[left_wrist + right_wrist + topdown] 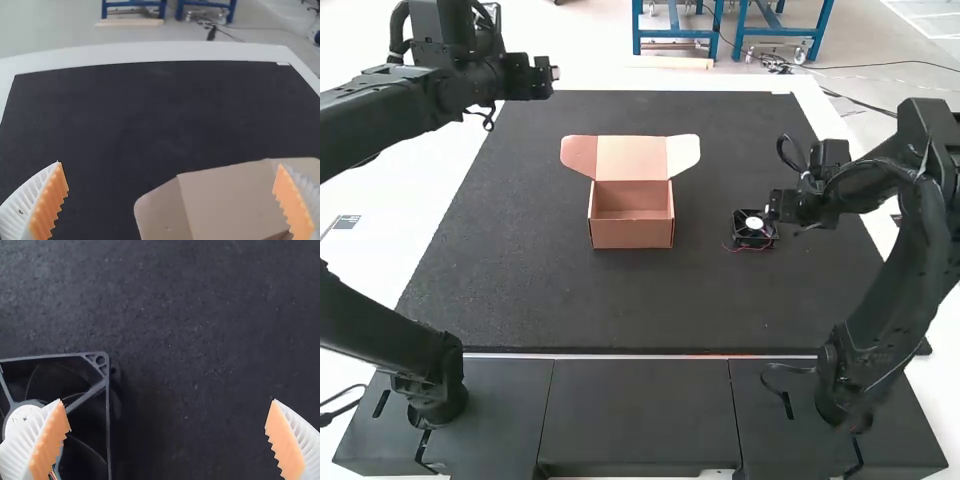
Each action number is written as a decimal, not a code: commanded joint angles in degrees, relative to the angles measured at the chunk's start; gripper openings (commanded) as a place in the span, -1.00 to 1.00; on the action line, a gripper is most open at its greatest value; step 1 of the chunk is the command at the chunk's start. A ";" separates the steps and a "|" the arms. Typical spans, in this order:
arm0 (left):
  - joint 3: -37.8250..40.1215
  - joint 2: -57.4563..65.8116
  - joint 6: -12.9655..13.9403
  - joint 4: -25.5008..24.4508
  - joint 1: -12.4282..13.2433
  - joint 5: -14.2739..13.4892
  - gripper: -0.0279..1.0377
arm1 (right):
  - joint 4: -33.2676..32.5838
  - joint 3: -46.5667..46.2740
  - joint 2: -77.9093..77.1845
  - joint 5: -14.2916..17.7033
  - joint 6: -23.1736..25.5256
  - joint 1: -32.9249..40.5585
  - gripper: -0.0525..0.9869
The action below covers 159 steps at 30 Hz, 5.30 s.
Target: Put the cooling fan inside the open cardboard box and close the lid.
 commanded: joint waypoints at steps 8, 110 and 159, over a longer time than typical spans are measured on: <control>1.13 -0.52 1.12 0.26 0.20 0.17 0.86 | 1.40 0.15 5.27 0.31 -2.16 -0.49 0.85; -13.29 -6.76 1.30 5.18 0.55 -12.31 0.87 | -14.77 28.54 6.76 -10.41 13.92 34.40 -0.94; -17.86 -7.11 2.18 7.64 2.31 -11.25 0.87 | -6.68 29.24 16.87 -4.26 9.18 34.76 -0.25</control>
